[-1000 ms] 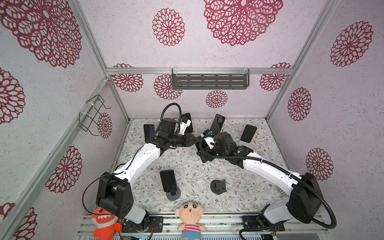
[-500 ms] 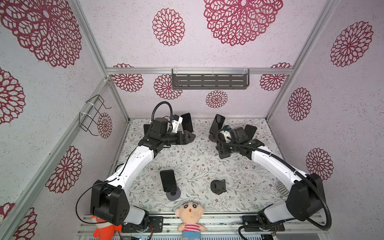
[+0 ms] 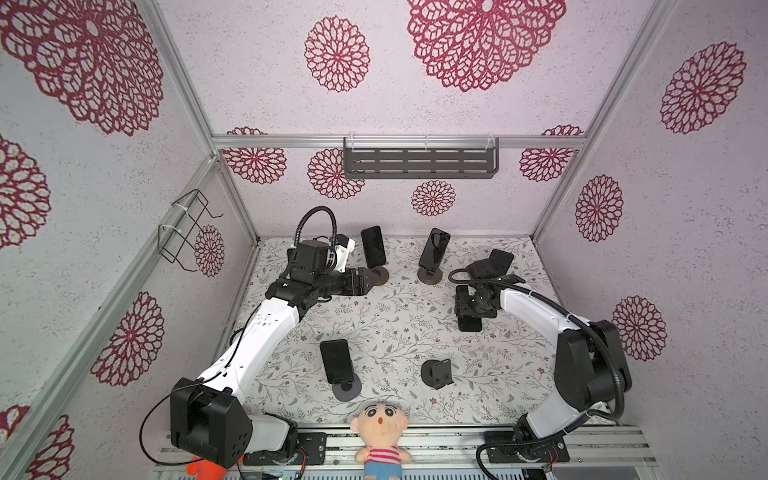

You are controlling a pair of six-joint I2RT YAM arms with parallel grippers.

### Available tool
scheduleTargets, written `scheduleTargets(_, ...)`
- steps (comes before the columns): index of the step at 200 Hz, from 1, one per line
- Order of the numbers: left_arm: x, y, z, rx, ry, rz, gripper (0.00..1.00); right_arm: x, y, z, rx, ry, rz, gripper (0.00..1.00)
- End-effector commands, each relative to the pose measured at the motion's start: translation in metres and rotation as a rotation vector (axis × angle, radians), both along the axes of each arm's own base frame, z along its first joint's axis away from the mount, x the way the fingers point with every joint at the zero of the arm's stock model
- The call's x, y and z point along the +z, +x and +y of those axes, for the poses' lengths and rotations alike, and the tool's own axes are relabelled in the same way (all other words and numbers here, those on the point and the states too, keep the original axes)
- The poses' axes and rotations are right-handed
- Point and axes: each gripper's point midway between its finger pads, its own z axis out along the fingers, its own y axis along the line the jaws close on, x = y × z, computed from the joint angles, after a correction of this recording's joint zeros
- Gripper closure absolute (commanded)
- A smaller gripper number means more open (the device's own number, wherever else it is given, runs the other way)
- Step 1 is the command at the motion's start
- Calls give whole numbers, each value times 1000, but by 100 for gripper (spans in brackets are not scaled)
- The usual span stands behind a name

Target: Remove the phone from the phone stand

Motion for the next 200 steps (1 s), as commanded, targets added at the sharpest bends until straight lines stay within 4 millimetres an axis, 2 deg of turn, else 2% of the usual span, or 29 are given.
scheduleTargets(1,19,-14,12,-22,45,-76,22,11,14,1,-11,-13,-30,95)
scheduleTargets(49,35,-18,35,23,107,-107,18,-9,21,8,6,-6,8,94)
scheduleTargets(76,37,-20,39,25,92,-101,14,-16,26,9,3,-11,13,86)
scheduleTargets(161,29,-27,56,72,120,-66,9,-35,30,8,19,-40,63,77)
scheduleTargets(174,28,-28,60,84,132,-63,7,-38,30,7,16,-43,67,71)
scheduleTargets(200,24,-31,68,116,157,-53,4,-43,29,6,17,-52,79,53)
